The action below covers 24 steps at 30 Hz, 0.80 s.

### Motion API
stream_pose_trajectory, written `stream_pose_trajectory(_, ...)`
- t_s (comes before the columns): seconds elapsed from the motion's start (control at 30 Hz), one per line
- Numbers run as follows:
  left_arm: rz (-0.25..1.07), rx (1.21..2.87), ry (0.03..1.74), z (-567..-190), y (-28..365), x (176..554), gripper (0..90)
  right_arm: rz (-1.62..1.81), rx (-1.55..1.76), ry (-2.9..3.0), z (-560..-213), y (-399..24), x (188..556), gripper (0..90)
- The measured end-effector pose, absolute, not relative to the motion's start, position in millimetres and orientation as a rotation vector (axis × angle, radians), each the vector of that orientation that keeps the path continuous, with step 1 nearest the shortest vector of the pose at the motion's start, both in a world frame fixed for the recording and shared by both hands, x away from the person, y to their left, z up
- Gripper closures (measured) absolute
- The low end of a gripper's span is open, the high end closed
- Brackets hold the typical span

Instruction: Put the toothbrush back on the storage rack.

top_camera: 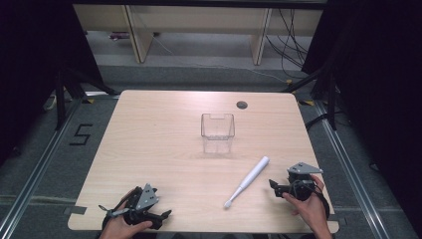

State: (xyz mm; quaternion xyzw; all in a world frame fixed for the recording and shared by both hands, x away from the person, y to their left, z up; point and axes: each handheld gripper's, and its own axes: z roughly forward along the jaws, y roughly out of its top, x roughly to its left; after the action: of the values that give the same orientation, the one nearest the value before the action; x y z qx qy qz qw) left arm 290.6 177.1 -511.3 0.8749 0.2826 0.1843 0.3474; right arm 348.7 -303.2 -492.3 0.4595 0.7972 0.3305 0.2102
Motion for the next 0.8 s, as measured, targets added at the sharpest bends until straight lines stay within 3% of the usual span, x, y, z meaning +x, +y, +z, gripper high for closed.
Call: stream_pose_trajectory(0.8,0.486,2.329,0.695,-510,179,293,15.1,1.03,1.353,2.13,-486,-292,360,18.0)
